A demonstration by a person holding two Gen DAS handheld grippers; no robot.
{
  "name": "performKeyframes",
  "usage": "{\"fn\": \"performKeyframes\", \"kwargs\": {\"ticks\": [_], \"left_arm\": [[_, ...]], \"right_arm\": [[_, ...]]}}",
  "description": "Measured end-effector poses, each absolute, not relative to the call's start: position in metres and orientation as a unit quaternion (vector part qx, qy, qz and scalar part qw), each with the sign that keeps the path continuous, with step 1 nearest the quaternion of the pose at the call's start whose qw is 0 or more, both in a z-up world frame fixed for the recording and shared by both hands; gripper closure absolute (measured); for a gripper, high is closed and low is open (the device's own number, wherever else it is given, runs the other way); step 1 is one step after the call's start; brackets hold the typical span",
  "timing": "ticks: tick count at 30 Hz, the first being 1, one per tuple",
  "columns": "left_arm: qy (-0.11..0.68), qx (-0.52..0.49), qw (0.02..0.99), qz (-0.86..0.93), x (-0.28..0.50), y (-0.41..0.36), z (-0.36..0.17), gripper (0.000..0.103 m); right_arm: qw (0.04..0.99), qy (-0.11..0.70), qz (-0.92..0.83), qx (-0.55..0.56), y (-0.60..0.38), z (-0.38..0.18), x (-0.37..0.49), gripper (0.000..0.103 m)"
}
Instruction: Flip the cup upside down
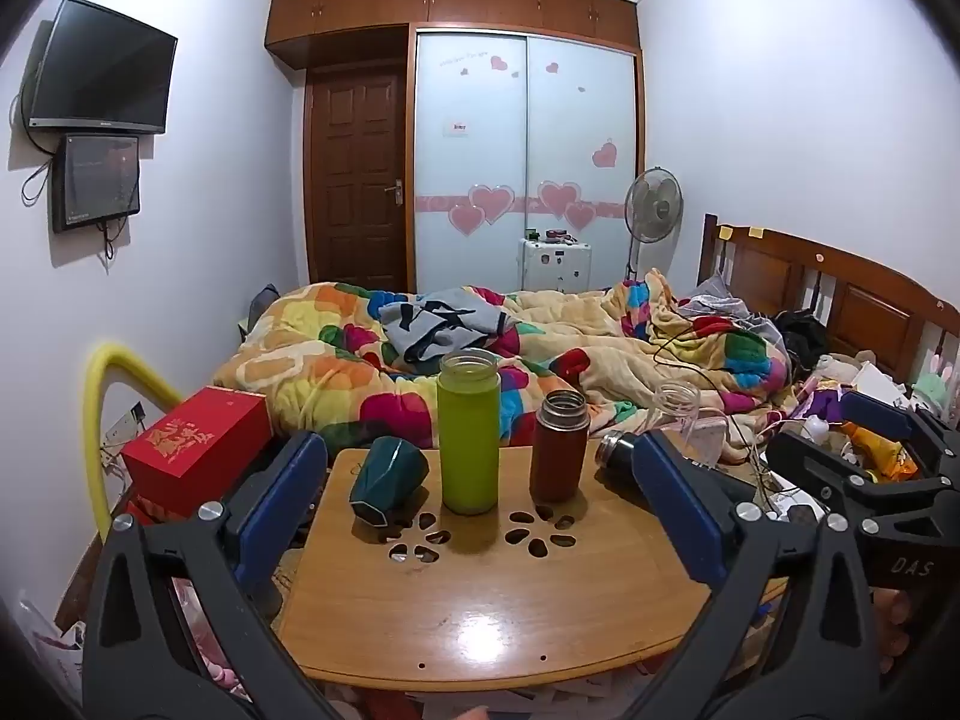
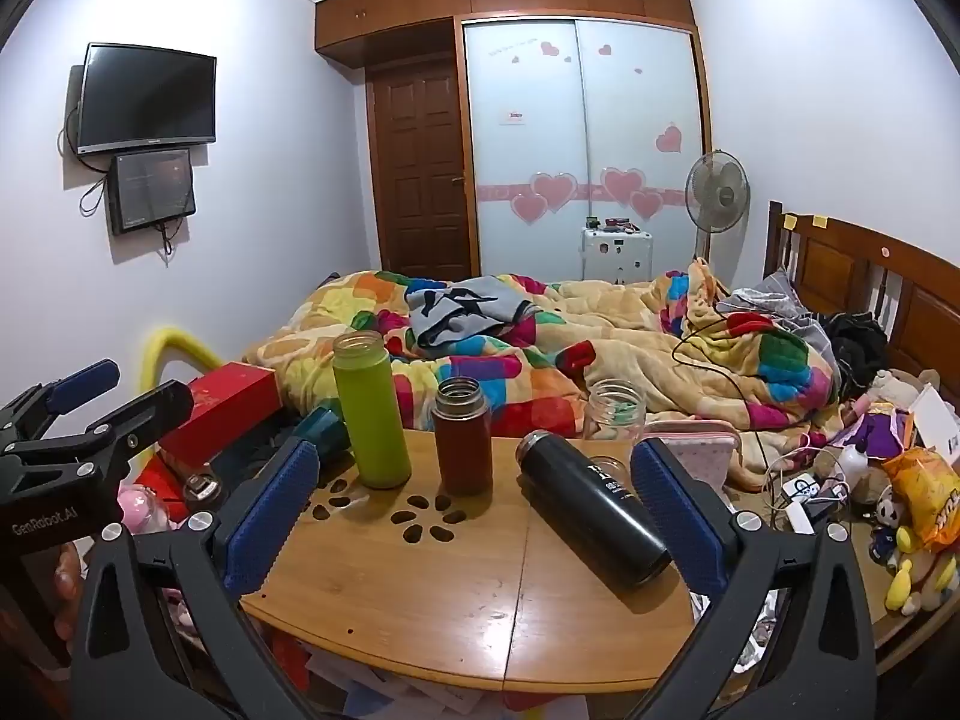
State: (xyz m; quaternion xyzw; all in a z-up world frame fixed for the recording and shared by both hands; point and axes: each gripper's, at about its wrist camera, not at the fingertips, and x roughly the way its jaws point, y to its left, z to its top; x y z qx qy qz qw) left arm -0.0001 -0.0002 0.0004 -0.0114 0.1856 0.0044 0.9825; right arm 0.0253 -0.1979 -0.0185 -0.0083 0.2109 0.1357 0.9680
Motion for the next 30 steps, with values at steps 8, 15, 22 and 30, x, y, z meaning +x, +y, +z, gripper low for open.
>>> {"fn": "performKeyframes", "kwargs": {"ticks": [8,15,22,30], "left_arm": [[0.178,-0.004,0.984,0.006,-0.004,-0.009,-0.001,0.0],[0.176,-0.004,0.984,0.004,-0.005,-0.006,0.002,0.0],[0.176,-0.005,0.984,0.002,-0.007,-0.005,0.002,0.0],[0.175,0.0,0.984,0.002,-0.007,-0.005,0.004,0.0]], "right_arm": [[0.969,0.208,0.137,-0.008,-0.197,-0.017,0.024,0.0],[0.969,0.207,0.137,-0.008,-0.196,-0.017,0.024,0.0],[0.969,0.206,0.137,-0.008,-0.2,-0.018,0.022,0.0],[0.969,0.205,0.136,-0.008,-0.189,-0.012,0.025,0.0]]}}
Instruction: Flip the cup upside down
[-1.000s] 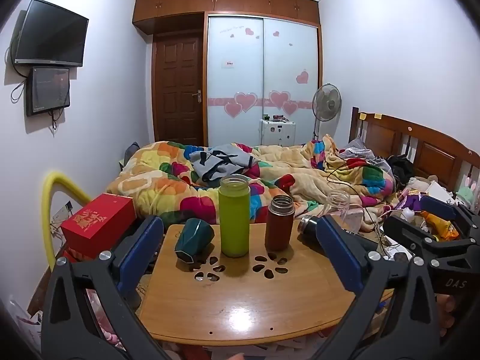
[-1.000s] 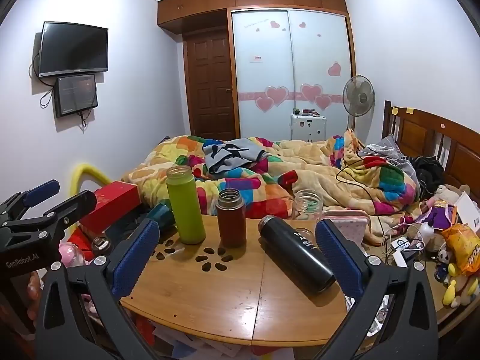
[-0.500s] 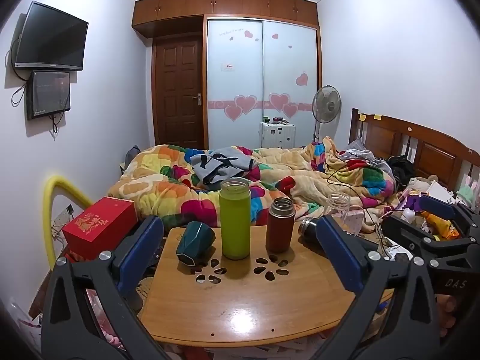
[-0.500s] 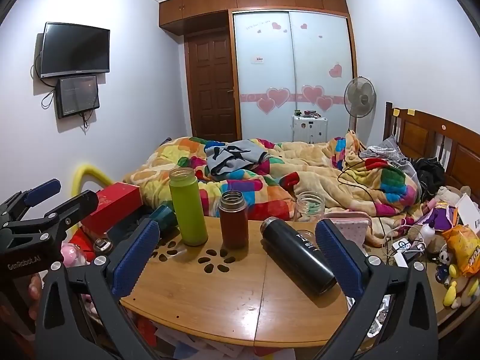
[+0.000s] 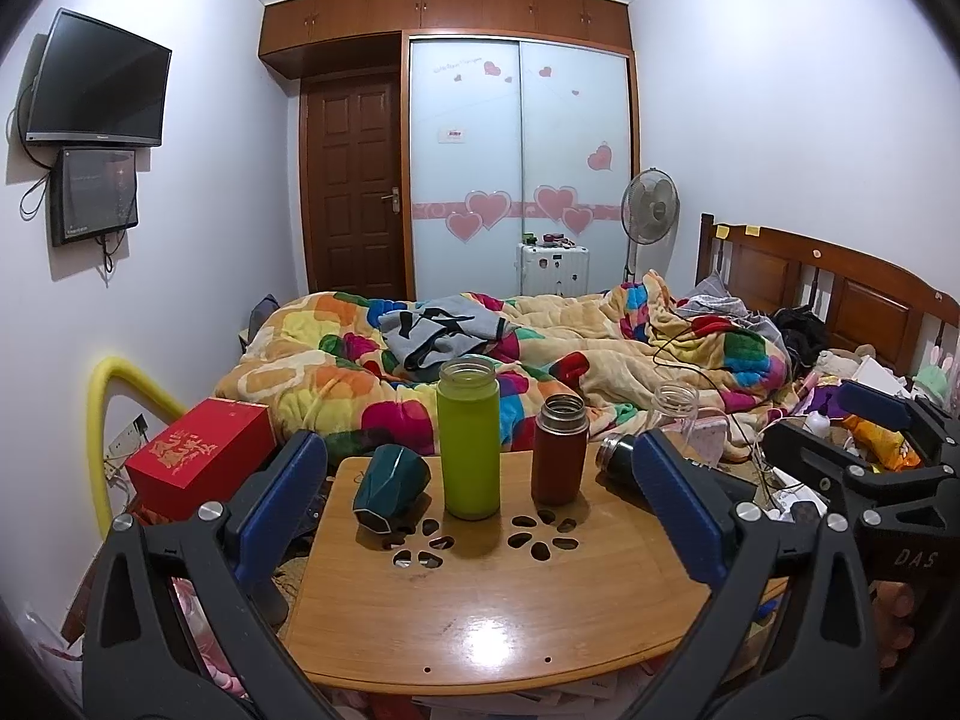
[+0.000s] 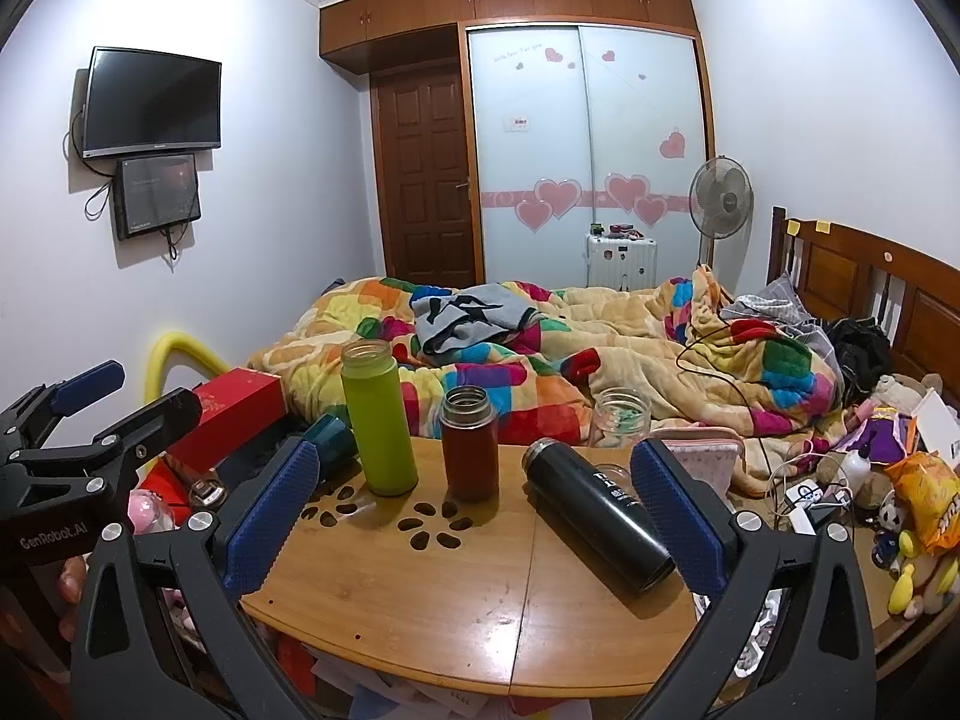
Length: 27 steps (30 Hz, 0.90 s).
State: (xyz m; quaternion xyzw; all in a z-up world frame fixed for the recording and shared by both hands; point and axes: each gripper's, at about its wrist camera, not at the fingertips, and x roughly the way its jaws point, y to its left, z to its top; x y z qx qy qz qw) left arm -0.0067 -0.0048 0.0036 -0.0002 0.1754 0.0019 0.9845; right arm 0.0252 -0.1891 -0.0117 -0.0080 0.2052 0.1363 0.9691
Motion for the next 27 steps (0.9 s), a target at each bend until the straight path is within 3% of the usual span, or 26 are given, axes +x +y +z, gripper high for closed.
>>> {"fn": "performKeyframes", "kwargs": {"ticks": [27], "left_arm": [[0.18,0.0,0.984,-0.004,-0.0054,-0.0074,0.002,0.0]], "right_arm": [[0.97,0.202,0.137,-0.007,-0.189,-0.0097,0.0244,0.0]]}}
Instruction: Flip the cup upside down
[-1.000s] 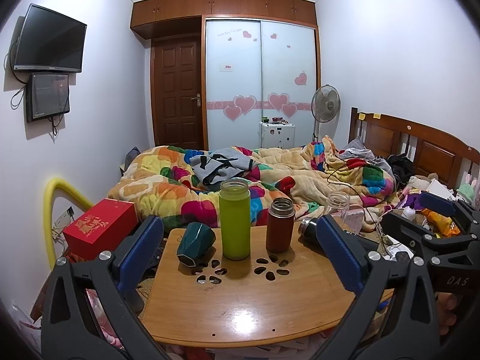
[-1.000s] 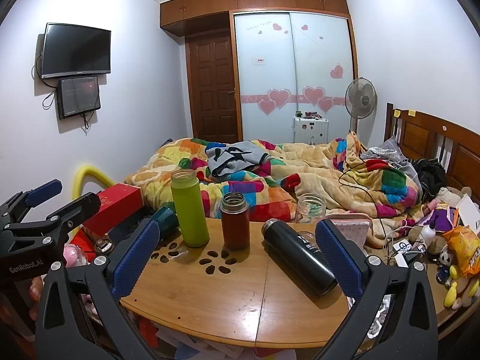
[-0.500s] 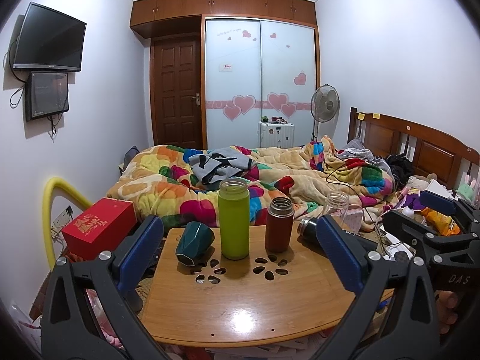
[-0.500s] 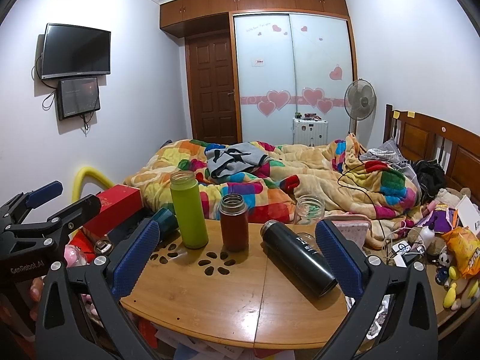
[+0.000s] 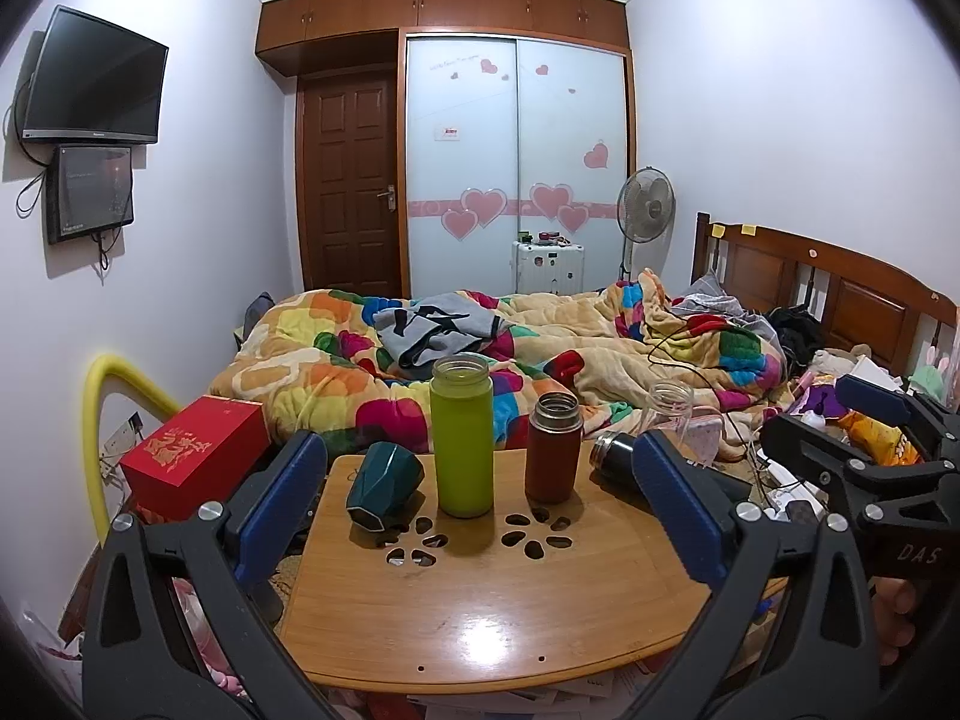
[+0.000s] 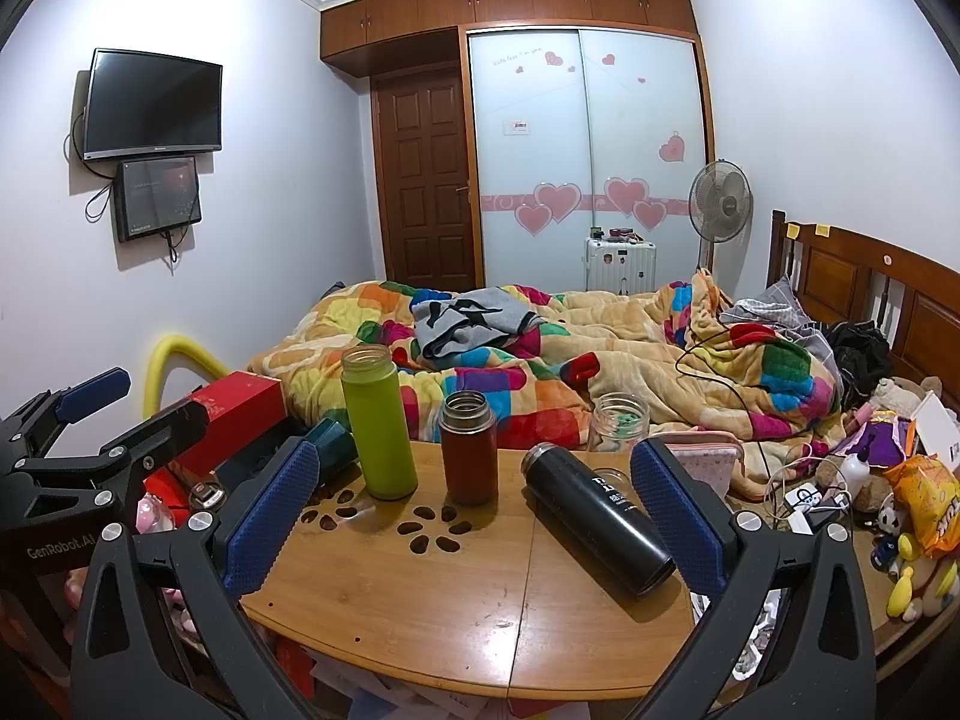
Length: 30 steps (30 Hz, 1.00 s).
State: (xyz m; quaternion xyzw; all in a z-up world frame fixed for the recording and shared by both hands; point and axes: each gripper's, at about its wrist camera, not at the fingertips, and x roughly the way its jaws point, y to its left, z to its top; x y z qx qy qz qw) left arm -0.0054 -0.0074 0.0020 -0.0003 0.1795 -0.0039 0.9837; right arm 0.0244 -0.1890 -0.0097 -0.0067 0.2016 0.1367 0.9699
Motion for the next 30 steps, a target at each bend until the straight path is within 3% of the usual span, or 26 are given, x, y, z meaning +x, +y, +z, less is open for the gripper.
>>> {"fn": "performKeyframes", "kwargs": {"ticks": [30], "left_arm": [[0.177,-0.006,0.984,-0.007,-0.006,-0.01,0.005,0.0]], "right_arm": [[0.971,0.196,0.139,-0.007,-0.186,0.006,0.022,0.0]]}}
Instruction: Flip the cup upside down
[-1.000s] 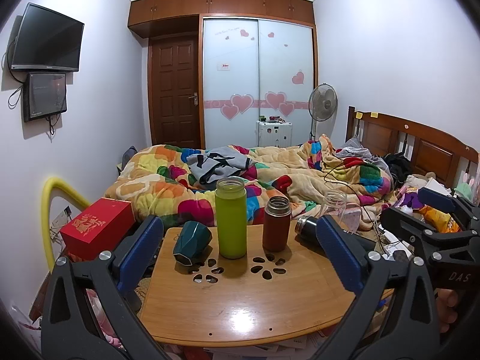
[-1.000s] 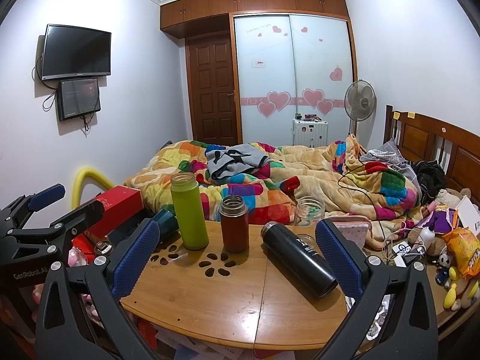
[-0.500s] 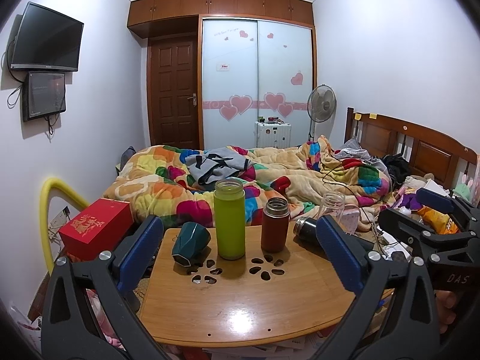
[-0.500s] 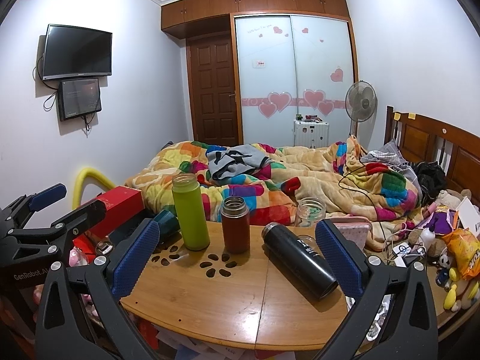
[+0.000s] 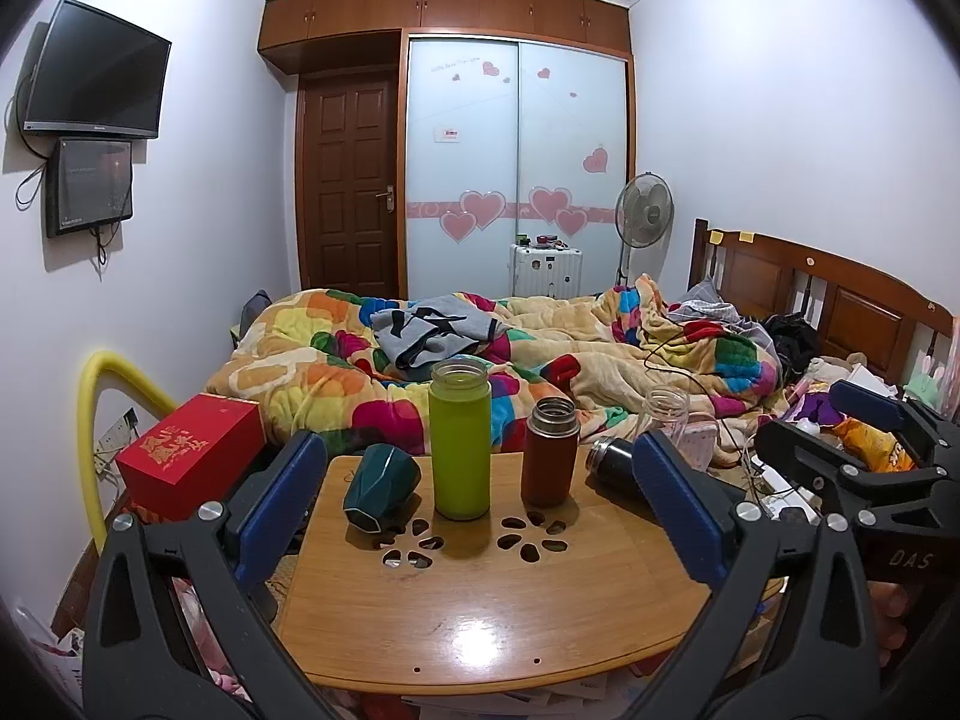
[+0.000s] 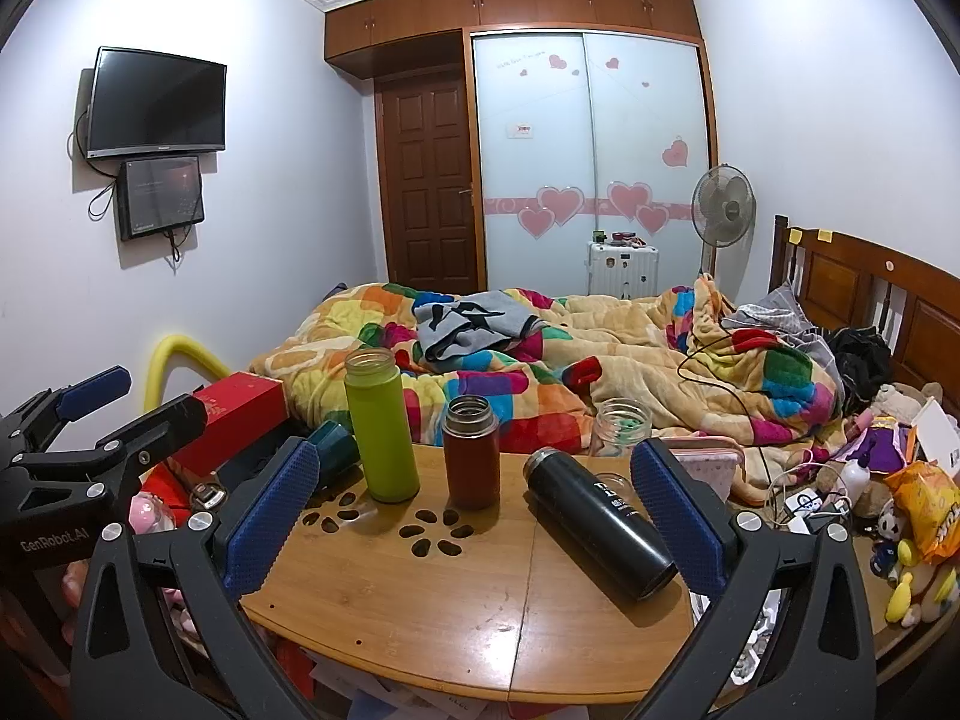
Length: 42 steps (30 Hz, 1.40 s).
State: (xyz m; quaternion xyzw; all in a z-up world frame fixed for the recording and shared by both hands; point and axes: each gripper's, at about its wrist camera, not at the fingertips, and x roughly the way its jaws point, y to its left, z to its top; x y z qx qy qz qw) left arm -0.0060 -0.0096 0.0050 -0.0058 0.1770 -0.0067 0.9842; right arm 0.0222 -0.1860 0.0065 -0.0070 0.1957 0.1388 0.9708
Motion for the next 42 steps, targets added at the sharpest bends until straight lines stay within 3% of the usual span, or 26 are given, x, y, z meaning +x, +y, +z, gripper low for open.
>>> {"fn": "performKeyframes", "kwargs": {"ticks": [10,22,24,31,35,42], "left_arm": [[0.2,-0.013,0.979,-0.028,0.012,-0.002,-0.005,0.0],[0.402,-0.038,0.914,-0.035,0.16,0.074,-0.108,0.001],[0.422,-0.027,0.905,-0.035,0.181,0.08,-0.126,0.012],[0.482,-0.027,0.875,-0.029,0.248,0.104,-0.176,0.018],[0.489,-0.03,0.872,-0.026,0.265,0.107,-0.187,0.028],[0.478,-0.037,0.877,-0.033,0.257,0.108,-0.187,0.03]], "right_arm": [[0.97,0.196,0.147,-0.007,-0.186,0.0,0.032,0.0],[0.959,0.245,0.141,0.009,-0.197,-0.045,0.075,0.0],[0.956,0.258,0.14,0.014,-0.2,-0.055,0.085,0.0],[0.947,0.292,0.133,0.015,-0.203,-0.081,0.111,0.0],[0.942,0.309,0.131,0.012,-0.201,-0.095,0.12,0.0],[0.936,0.324,0.136,0.007,-0.194,-0.104,0.123,0.0]]}}
